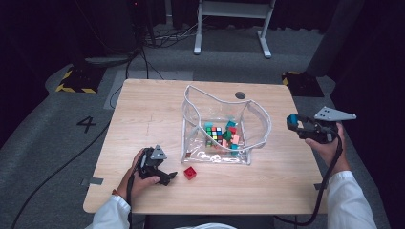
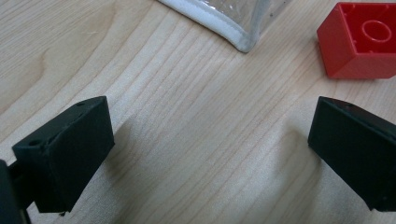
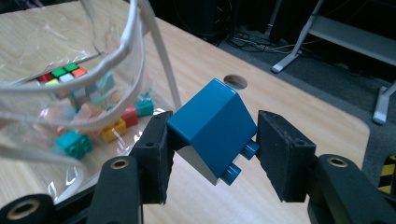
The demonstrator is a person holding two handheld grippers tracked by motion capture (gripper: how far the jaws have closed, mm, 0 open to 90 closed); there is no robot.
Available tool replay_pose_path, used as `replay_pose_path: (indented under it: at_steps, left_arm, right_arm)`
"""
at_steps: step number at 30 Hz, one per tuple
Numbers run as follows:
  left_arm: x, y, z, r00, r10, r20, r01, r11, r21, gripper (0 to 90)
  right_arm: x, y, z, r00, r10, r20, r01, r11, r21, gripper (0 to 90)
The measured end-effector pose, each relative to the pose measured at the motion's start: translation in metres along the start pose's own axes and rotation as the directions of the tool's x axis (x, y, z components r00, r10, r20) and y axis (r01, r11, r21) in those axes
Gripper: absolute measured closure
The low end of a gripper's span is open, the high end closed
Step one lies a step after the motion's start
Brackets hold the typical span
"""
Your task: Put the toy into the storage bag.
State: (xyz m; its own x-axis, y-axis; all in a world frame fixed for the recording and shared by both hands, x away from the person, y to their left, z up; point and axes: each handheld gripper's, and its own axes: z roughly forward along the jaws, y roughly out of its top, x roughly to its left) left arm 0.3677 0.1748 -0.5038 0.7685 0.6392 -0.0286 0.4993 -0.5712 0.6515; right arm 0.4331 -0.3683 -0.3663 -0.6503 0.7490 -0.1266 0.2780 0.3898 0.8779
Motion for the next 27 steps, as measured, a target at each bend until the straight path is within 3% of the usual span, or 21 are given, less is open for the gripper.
replay_pose_path:
  at_steps: [7, 15, 22, 27]
  left_arm:
    - [0.000, 0.000, 0.000, 1.0000, 0.002, 0.000, -0.002, 1.0000, 0.000, 0.4]
    - [0.000, 0.000, 0.000, 1.0000, 0.000, 0.000, 0.000, 1.0000, 0.000, 0.4]
    - [0.000, 0.000, 0.000, 1.0000, -0.001, 0.000, 0.001, 1.0000, 0.000, 0.3]
    - [0.000, 0.000, 0.000, 1.0000, -0.001, 0.000, 0.001, 1.0000, 0.000, 0.4]
  right_arm:
    - [-0.009, 0.034, -0.003, 0.9997, -0.017, 0.016, 0.018, 1.000, -0.021, 48.1]
    - [-0.010, 0.063, -0.002, 0.9996, -0.028, -0.004, 0.027, 0.999, -0.042, 48.0]
    - [0.003, 0.081, 0.004, 0.9961, -0.071, -0.053, 0.068, 0.996, -0.054, 48.1]
    - [0.017, 0.093, 0.011, 0.9897, -0.085, -0.115, 0.077, 0.995, -0.068, 48.1]
